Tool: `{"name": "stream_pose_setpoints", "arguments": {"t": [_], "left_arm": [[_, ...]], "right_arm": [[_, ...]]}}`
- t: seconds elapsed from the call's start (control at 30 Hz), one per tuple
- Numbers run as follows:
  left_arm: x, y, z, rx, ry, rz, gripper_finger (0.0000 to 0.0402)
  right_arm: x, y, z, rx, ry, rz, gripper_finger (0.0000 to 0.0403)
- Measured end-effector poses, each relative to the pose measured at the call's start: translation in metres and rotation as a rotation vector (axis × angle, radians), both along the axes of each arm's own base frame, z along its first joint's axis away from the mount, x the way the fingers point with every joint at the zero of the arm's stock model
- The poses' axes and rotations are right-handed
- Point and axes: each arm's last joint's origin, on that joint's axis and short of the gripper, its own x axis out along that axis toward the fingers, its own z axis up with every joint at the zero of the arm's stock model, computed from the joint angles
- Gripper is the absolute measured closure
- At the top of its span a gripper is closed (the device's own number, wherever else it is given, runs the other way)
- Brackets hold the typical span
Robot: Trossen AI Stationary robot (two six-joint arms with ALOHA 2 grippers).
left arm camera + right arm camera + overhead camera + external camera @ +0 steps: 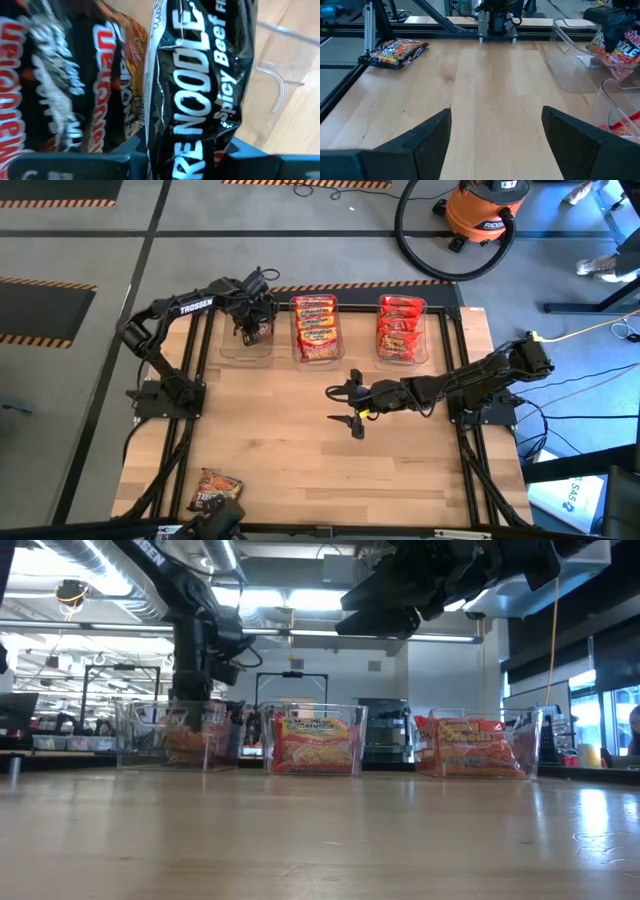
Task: Sort Maruchan noodles
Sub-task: Put the right black noodle pack into the left transparent bin
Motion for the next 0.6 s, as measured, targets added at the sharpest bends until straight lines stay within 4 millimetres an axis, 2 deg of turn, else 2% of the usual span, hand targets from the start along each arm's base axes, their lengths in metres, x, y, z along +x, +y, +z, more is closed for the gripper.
{"name": "stream_pose_setpoints", "arguments": {"t": [0.33, 0.6], "left_arm": [[0.005, 0.01, -0.025, -0.063, 0.021, 0.005, 0.0308], [0.006, 0.012, -0.025, -0.036, 0.03, 0.008, 0.0264]], "right_arm": [[0.0, 0.0, 0.001, -0.001, -0.008, -0.003, 0.0111], [0.0, -0.001, 0.001, -0.005, -0.011, -0.009, 0.0111]]}}
